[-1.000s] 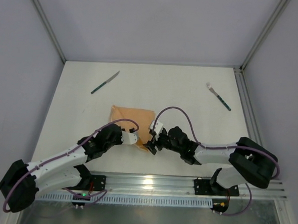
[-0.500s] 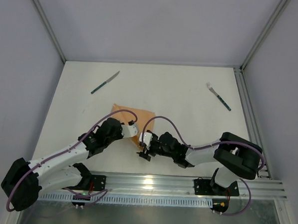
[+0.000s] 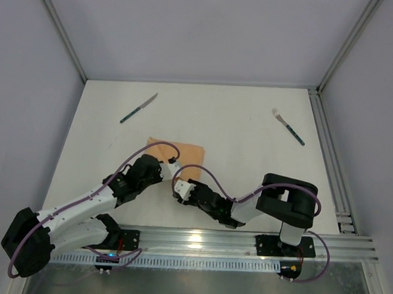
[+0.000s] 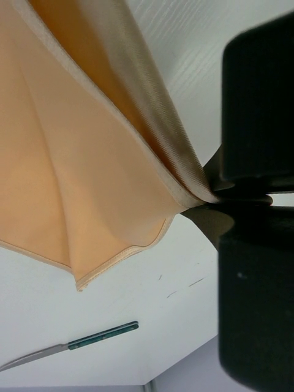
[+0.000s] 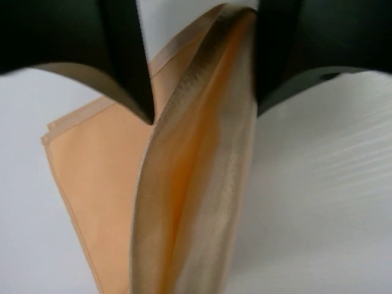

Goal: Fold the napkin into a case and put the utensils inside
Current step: Pick up the upper triangle-folded napkin from the center of the board, then turn over the upper triangle folded napkin at the center of the board.

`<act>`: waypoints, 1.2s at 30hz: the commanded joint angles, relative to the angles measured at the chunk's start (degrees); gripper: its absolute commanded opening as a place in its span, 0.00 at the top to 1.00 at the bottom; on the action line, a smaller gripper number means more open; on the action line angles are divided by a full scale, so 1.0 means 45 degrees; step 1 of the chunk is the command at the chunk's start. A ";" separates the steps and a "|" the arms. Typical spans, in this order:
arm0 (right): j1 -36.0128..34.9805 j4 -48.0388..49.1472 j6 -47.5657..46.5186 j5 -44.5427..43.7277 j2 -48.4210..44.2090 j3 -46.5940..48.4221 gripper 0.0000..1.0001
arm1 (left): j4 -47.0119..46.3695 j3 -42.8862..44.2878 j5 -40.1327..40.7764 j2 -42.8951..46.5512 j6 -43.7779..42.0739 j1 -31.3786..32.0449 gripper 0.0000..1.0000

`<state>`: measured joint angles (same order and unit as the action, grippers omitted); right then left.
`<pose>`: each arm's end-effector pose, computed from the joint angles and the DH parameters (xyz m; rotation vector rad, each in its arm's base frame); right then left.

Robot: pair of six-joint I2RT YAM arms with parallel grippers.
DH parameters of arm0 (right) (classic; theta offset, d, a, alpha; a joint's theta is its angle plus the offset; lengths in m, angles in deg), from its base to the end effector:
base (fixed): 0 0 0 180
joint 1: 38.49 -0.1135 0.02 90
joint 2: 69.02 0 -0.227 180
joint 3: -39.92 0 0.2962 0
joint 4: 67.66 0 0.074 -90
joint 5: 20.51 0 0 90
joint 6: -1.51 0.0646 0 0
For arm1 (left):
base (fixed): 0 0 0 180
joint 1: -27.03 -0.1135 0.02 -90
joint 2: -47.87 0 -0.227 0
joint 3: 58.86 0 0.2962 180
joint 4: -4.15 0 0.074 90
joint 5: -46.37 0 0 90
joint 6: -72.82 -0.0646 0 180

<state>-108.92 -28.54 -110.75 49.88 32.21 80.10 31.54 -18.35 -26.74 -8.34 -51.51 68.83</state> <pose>0.1319 0.3062 0.0266 -1.2369 1.4906 0.2267 0.2198 -0.1714 0.1292 1.2979 1.8970 0.2750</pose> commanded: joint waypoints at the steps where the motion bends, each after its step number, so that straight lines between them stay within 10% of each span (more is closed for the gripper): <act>1: -0.0031 -0.0098 -0.0093 -0.1792 0.0609 0.0288 0.53 | 0.0045 0.0471 -0.0158 0.0321 0.0343 -0.0090 1.00; 17: -0.0032 -0.5115 0.0981 -0.0076 -0.2181 0.1403 0.96 | 0.1138 0.1329 0.0662 0.0518 -0.0985 -0.0382 1.00; 36: 0.0574 -1.1212 0.3910 0.4976 -0.1989 0.8158 0.96 | 0.2233 0.3868 0.2145 0.0947 -0.2448 -0.3153 1.00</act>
<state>-106.45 -75.86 -97.90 65.96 21.79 111.11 41.13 -4.52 -19.31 -4.95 -59.03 57.57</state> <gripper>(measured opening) 0.047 0.012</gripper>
